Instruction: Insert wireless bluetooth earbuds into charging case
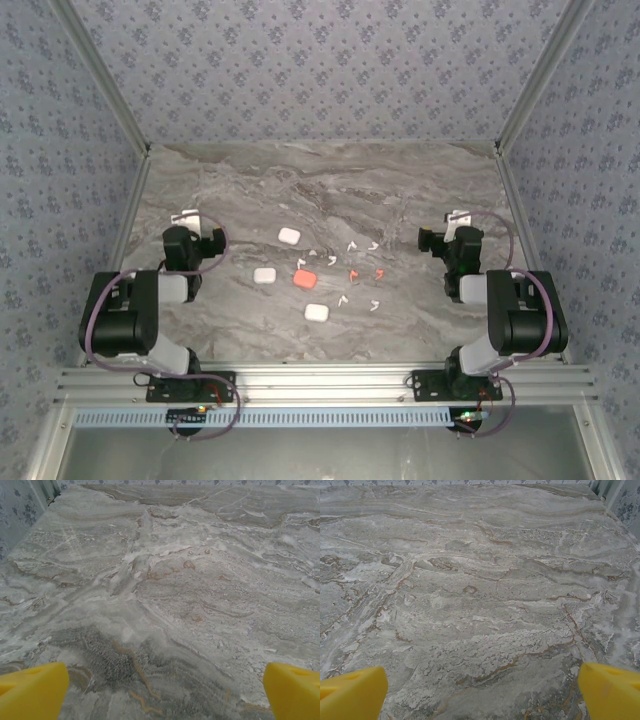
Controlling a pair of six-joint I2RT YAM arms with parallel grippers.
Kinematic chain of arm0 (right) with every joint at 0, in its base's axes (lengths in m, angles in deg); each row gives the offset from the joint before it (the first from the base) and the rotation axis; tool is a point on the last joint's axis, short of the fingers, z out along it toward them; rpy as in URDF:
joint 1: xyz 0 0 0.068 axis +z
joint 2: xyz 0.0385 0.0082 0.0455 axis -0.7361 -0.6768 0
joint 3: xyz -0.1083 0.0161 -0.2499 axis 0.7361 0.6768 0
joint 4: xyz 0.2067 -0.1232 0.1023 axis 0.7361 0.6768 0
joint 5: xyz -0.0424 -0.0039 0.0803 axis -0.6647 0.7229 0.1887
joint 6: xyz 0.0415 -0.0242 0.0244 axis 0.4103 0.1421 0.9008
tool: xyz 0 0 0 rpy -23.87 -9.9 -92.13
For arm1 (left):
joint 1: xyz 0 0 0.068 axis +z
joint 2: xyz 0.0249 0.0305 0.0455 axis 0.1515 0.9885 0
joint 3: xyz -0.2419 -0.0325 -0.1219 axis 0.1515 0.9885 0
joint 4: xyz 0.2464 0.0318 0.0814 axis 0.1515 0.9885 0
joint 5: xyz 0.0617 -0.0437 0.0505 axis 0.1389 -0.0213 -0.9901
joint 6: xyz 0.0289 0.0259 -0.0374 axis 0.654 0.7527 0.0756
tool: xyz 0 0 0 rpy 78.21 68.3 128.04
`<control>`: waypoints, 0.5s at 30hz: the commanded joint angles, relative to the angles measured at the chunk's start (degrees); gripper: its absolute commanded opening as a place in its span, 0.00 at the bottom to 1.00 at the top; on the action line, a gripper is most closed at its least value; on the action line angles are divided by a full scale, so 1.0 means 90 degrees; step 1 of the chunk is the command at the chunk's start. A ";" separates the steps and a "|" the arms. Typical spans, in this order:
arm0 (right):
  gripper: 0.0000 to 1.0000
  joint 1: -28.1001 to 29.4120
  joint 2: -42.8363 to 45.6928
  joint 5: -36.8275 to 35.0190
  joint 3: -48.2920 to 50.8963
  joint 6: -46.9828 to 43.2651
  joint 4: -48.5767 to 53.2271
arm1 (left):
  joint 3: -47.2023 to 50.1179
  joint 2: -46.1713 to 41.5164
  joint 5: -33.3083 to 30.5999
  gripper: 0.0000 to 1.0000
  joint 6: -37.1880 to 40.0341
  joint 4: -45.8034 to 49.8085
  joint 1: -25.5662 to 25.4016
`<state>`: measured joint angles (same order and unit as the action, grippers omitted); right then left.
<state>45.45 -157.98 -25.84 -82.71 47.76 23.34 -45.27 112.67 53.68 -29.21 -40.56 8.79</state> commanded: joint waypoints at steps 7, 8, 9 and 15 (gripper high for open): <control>1.00 -0.0046 0.0021 0.0205 -0.0165 0.0030 0.0176 | -0.0877 -0.2505 -0.0033 0.99 -0.1399 0.3370 -0.0396; 1.00 -0.0041 0.0091 0.0182 -0.0196 0.0046 0.0278 | -0.0967 -0.2619 0.0115 0.99 -0.1664 0.3656 -0.0407; 1.00 -0.0046 0.0241 0.0121 -0.0328 0.0067 0.0629 | -0.1038 -0.2728 0.0273 0.99 -0.1956 0.3934 -0.0440; 1.00 0.0122 0.1373 0.0697 -0.1778 0.0479 0.4327 | -0.0743 -0.3305 0.1002 0.99 -0.3180 0.4403 -0.0826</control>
<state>45.53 -150.12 -23.17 -93.25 49.12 45.76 -53.66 84.89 58.38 -49.47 -7.16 2.71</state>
